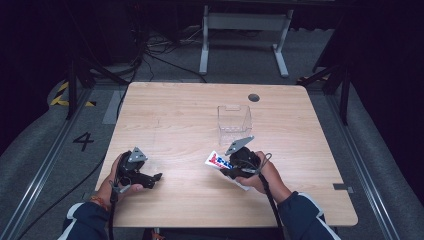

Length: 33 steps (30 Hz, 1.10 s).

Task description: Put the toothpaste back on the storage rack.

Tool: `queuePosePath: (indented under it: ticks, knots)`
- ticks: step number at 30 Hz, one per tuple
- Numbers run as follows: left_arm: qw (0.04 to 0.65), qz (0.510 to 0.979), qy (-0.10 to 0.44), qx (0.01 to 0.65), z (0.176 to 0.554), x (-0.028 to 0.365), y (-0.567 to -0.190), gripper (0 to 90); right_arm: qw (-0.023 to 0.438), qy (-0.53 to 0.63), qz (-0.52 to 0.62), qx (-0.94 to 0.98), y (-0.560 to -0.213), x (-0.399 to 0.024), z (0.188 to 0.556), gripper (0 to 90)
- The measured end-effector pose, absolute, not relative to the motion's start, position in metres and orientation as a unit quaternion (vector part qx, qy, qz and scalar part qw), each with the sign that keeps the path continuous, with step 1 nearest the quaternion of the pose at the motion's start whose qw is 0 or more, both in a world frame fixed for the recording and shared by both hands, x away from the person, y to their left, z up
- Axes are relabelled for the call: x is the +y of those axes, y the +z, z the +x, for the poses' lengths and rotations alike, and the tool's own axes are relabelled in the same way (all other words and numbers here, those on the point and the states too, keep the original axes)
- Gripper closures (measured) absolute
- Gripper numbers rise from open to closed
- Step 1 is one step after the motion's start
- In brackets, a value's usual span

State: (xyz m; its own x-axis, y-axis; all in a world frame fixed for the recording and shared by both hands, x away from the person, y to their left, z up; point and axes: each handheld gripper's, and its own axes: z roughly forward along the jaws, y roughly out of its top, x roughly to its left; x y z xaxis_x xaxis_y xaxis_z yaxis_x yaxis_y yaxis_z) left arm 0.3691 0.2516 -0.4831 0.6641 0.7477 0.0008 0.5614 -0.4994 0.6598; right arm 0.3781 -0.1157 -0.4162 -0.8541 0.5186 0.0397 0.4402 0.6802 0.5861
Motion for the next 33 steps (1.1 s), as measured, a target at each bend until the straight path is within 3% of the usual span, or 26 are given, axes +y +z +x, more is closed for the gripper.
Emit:
queuePosePath:
  ticks: [33]
  knots:
    - [0.323, 0.853, 0.143, 0.385, 0.369, 0.251, -0.483, 0.3, 0.151, 0.417, 0.261, 0.857, -0.349, -0.164, 0.397, 70.4]
